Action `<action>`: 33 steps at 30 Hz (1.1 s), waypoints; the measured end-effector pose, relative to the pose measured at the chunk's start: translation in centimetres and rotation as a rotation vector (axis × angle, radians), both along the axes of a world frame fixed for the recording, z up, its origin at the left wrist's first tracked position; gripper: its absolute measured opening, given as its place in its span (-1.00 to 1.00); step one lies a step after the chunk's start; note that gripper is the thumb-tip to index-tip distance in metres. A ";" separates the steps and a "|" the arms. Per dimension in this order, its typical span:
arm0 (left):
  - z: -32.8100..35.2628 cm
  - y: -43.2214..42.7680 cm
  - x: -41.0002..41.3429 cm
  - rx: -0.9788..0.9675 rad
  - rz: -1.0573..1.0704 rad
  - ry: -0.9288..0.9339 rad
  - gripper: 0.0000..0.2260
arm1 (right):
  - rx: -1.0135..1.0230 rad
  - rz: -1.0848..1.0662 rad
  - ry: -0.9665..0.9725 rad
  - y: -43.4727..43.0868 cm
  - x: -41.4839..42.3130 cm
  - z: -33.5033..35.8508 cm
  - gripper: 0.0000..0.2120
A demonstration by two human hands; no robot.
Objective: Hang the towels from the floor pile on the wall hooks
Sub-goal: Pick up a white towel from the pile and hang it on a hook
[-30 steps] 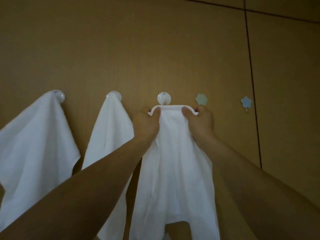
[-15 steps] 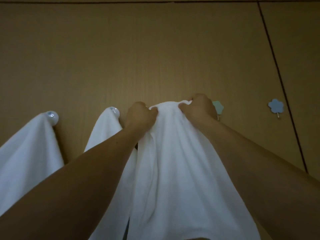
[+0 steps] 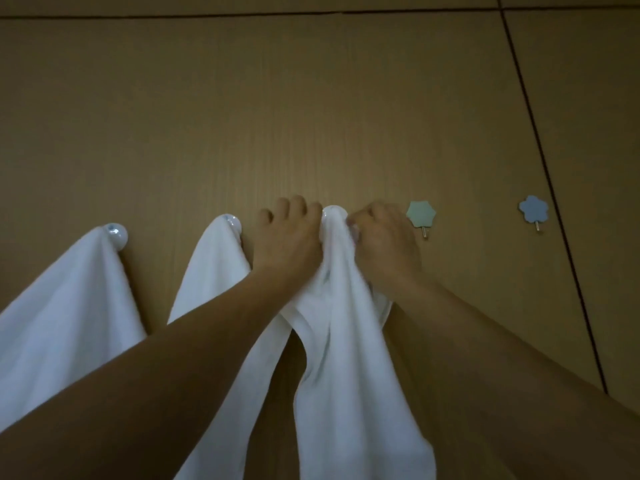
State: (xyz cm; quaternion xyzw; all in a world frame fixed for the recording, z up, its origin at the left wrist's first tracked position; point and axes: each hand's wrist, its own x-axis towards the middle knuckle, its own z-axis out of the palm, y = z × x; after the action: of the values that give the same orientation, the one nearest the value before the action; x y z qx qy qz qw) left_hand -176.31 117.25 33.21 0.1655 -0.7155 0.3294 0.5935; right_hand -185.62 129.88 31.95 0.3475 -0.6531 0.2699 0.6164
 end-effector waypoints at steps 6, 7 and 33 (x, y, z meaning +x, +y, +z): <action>-1.6 0.6 -0.2 0.223 -0.257 -0.312 -0.73 | 0.099 0.216 -0.300 -0.6 0.4 -1.2 -0.60; -1.9 0.8 -0.1 0.310 -0.330 -0.297 -0.68 | 0.101 0.240 -0.348 -0.6 0.4 -1.2 -0.50; -11.2 2.2 -1.2 1.090 -1.002 0.021 -0.80 | -0.119 0.491 -0.571 -0.1 -0.3 -9.5 -0.75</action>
State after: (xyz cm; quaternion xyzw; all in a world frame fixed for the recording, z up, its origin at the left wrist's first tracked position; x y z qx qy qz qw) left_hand -177.50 119.41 22.06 0.0934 -0.7617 -0.3845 0.5130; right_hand -185.93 129.74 22.41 0.3678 -0.6791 0.5329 0.3458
